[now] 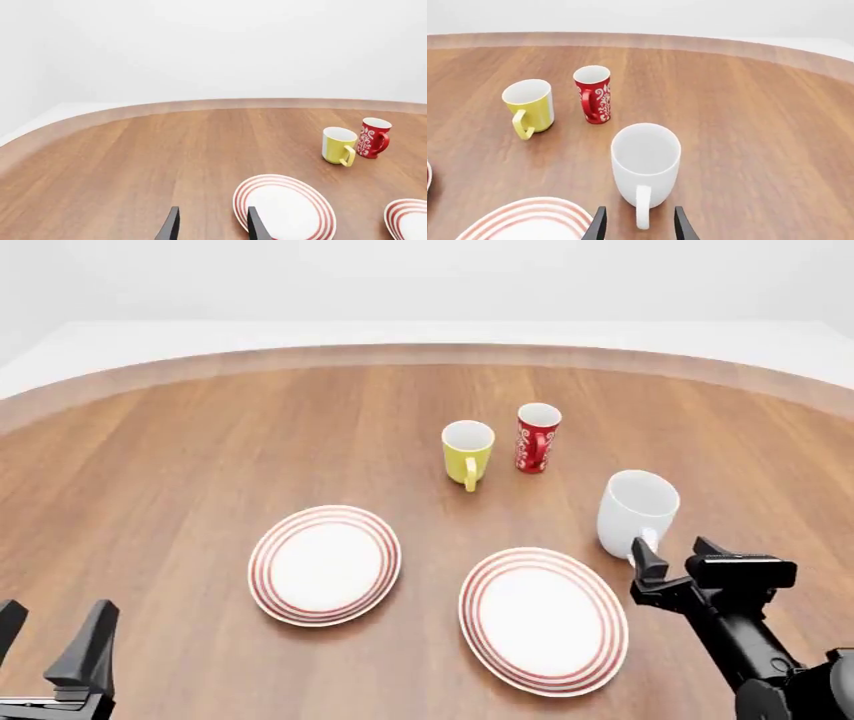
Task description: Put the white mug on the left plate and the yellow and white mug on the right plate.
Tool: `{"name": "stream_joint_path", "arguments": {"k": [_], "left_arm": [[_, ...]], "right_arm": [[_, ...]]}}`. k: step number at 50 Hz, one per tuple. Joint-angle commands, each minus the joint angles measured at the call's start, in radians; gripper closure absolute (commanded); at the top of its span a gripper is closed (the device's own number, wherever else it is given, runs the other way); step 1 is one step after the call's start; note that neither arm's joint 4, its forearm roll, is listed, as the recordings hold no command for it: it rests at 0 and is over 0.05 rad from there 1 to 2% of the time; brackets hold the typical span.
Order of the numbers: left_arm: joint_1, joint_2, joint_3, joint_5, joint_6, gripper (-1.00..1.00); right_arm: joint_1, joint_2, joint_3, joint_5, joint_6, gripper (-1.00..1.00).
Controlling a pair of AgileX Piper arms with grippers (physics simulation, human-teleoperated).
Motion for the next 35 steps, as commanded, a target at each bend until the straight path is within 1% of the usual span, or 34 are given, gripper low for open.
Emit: {"name": "stream_joint_path", "arguments": {"k": [1, 35], "left_arm": [[0.000, 0.000, 0.000, 0.000, 0.000, -1.00], [0.000, 0.000, 0.000, 0.000, 0.000, -1.00]], "right_arm": [[-0.010, 0.097, -0.037, -0.037, 0.006, -1.00], [-0.001, 0.233, -0.113, -0.039, 0.008, -1.00]]}}
